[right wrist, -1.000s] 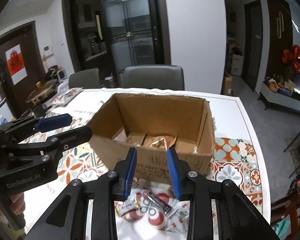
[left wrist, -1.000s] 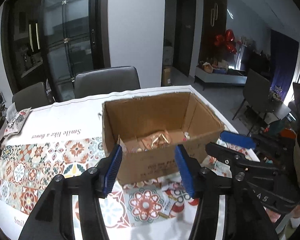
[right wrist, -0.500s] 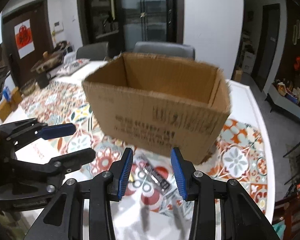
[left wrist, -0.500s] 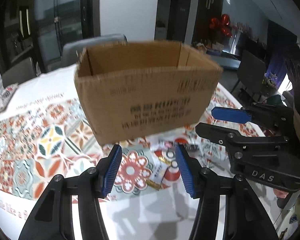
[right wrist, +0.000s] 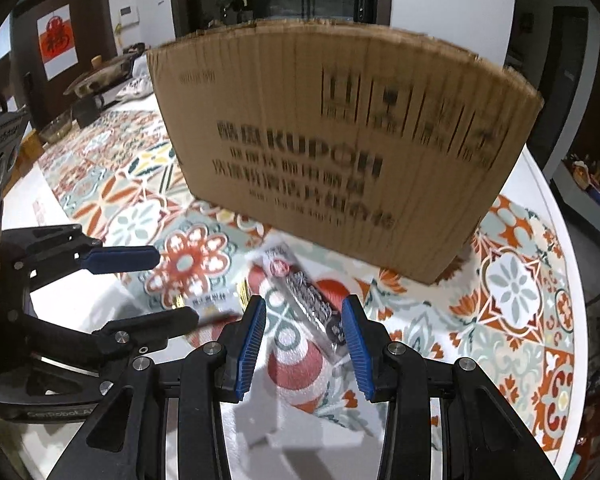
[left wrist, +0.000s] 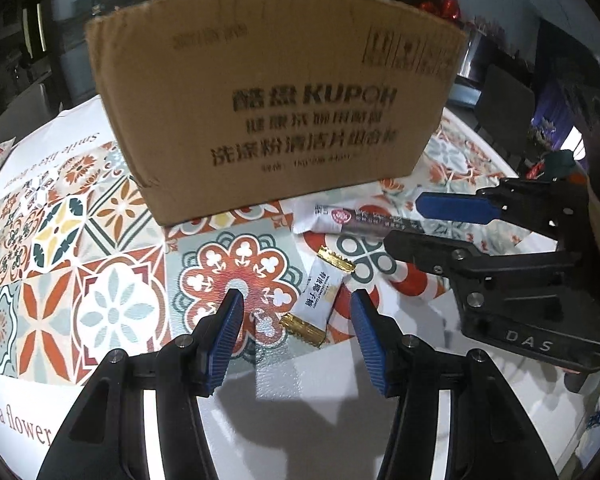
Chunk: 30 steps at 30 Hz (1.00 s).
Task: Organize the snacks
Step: 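Grasp the white stick packet with the right tool while the left tool grasps the gold-ended candy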
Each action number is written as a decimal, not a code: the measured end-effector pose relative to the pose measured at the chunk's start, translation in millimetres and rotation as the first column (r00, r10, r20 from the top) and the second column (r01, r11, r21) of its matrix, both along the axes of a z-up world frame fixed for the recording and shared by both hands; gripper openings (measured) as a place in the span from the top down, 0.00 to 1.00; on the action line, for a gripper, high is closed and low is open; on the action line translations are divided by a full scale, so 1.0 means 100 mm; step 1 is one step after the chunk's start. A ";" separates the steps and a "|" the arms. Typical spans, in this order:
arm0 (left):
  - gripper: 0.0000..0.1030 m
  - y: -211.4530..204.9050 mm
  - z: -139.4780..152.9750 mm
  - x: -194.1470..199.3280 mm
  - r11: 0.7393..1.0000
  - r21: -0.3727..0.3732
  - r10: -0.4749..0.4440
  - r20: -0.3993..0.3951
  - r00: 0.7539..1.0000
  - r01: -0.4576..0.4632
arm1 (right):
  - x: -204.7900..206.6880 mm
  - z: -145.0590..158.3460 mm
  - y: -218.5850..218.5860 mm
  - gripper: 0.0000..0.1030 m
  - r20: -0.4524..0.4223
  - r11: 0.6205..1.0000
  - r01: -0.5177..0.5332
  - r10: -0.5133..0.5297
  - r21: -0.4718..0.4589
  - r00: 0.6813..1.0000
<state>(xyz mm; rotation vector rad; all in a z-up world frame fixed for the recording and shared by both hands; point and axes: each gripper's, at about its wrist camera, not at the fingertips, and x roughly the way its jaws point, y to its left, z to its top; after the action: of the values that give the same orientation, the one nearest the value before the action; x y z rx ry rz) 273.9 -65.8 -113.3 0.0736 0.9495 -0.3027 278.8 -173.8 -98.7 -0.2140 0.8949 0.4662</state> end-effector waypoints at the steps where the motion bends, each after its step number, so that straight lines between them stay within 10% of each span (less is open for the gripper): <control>1: 0.48 -0.02 -0.02 0.00 1.000 -0.002 -0.002 -0.001 1.000 0.002 | 0.01 -0.01 -0.01 0.61 -0.002 1.000 0.001 -0.001 0.001 1.000; 8: 0.55 -0.16 -0.18 -0.01 1.000 0.026 -0.014 -0.010 1.000 0.014 | 0.07 -0.04 -0.06 0.60 -0.005 1.000 0.005 -0.005 0.014 1.000; 13: 0.82 -0.19 -0.22 -0.01 0.999 0.045 -0.004 0.002 1.000 0.004 | 0.11 -0.04 -0.04 0.60 -0.005 1.000 -0.018 0.018 0.001 1.000; 30: 0.82 0.21 -0.10 0.08 0.992 -0.078 0.094 -0.048 0.994 -0.098 | 0.36 -0.22 0.23 0.61 -0.066 0.996 -0.072 0.069 -0.057 0.995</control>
<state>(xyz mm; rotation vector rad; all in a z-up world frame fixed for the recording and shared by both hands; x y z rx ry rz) 282.1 -45.1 -123.3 -0.0527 0.9803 -0.2543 314.6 -151.3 -120.8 -0.2870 0.9673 0.5149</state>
